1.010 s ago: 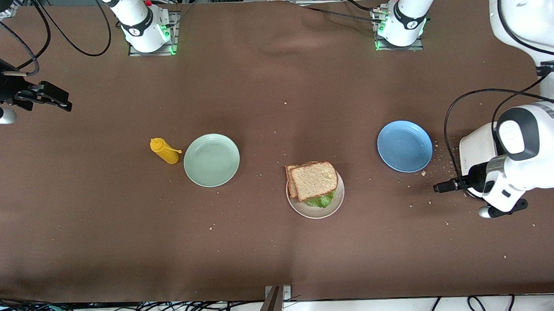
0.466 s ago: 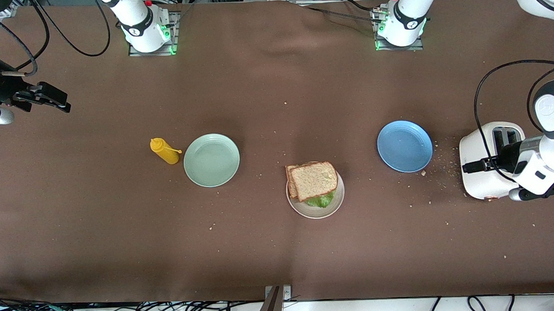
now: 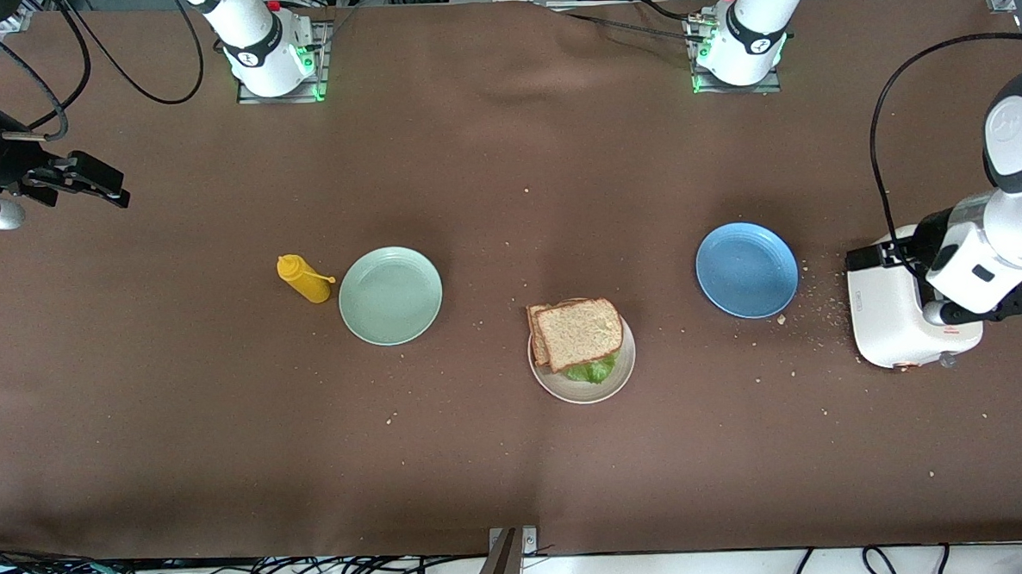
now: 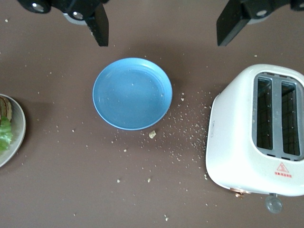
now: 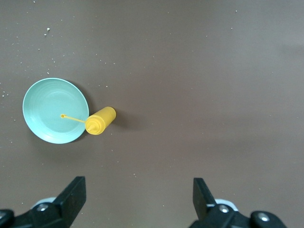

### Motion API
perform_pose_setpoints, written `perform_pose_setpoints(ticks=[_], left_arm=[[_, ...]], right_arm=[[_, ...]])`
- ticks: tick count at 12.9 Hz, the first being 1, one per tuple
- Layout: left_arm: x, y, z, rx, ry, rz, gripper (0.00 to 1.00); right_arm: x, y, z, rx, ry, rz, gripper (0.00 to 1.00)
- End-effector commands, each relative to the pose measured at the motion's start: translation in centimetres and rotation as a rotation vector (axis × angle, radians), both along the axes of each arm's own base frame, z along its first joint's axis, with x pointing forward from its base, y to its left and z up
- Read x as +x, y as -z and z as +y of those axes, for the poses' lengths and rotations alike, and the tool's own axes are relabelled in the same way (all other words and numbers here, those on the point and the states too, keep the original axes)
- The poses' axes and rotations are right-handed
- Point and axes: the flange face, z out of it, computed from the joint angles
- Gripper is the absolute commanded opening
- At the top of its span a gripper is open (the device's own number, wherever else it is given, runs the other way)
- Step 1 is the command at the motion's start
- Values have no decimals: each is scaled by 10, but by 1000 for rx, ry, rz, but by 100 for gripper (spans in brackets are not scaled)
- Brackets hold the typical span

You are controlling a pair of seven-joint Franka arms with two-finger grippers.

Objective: Make sandwich in beige plate with both arms

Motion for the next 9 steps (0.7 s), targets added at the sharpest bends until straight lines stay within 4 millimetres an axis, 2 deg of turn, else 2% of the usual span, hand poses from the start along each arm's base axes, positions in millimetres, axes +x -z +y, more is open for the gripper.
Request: perform_pose_setpoints(ticks=[1,3,6,9], left_arm=[[-25,-31,-4,22,15,10,100],[-39,-56,-3,11,15,1,100],[-55,-82,-5,34,7,-9,100],[-51,-87,-7,61,22,-46,100]], right_arm=[[-4,-7,-1,-2,-6,-6,100],[-5,-7,-2,-2,-4,-5,100],[-5,-7,0,-2,-7,-5,100],[-5,-7,-1,-2,-6,-5,100]])
